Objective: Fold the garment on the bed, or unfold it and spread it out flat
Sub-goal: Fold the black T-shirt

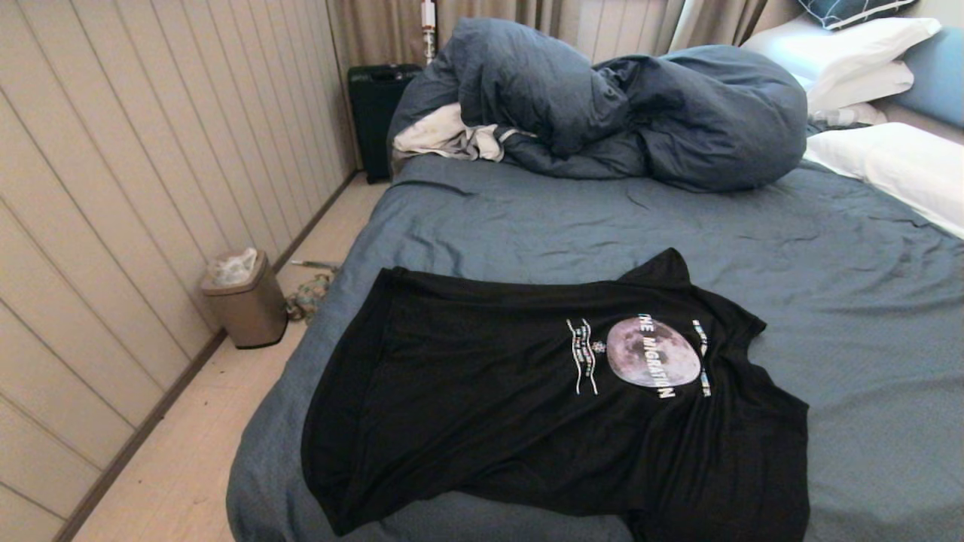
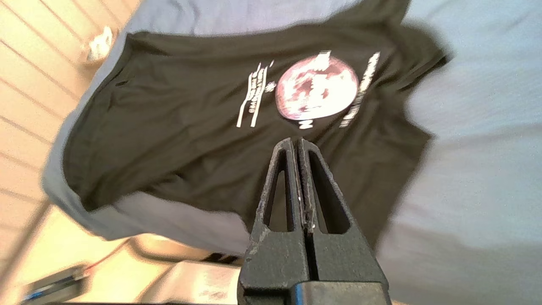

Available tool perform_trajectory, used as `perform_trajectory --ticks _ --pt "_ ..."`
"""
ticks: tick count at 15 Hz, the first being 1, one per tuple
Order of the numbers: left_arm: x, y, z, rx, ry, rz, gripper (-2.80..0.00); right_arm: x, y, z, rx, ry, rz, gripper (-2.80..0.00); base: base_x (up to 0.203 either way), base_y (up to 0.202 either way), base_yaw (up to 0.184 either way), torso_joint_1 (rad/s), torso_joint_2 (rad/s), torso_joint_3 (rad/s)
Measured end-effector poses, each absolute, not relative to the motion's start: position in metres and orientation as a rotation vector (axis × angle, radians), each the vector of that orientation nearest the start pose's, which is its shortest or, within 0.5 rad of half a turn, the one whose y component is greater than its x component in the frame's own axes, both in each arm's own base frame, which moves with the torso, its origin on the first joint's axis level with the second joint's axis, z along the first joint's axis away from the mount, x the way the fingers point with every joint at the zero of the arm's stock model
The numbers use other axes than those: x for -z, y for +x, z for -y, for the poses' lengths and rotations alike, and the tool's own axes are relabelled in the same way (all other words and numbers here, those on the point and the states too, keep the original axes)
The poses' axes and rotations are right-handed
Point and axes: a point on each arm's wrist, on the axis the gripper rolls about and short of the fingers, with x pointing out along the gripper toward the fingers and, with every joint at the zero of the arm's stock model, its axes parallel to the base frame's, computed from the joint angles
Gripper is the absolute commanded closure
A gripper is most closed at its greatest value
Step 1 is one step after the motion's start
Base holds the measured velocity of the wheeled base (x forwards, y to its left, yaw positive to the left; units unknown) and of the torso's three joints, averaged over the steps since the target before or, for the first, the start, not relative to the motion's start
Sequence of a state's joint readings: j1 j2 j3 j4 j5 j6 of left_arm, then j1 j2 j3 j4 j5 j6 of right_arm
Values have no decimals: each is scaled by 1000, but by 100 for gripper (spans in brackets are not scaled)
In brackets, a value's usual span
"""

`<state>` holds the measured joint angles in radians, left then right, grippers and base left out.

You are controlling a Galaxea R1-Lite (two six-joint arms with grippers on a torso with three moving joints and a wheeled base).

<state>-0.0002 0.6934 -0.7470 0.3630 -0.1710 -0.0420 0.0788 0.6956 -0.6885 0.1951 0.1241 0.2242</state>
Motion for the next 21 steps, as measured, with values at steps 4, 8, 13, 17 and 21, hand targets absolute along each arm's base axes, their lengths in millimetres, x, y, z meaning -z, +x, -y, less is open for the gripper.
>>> perform_trajectory --ticks 4,8,13,17,21 --pt "-226 112 16 339 -175 -706 0 -241 145 -10 -171 327 -486 0 0 0 0 0 0 0" --pt "-193 167 48 456 -193 -995 0 -215 186 17 -199 467 -634 0 0 0 0 0 0 0" --pt "-158 223 75 458 -206 -1086 0 -185 197 24 -193 480 -750 0 0 0 0 0 0 0" --pt "-134 238 70 412 -217 -1157 0 -183 195 24 -161 547 -770 0 0 0 0 0 0 0" --pt "-111 249 56 384 -221 -1162 0 -190 179 23 -97 551 -818 0 0 0 0 0 0 0"
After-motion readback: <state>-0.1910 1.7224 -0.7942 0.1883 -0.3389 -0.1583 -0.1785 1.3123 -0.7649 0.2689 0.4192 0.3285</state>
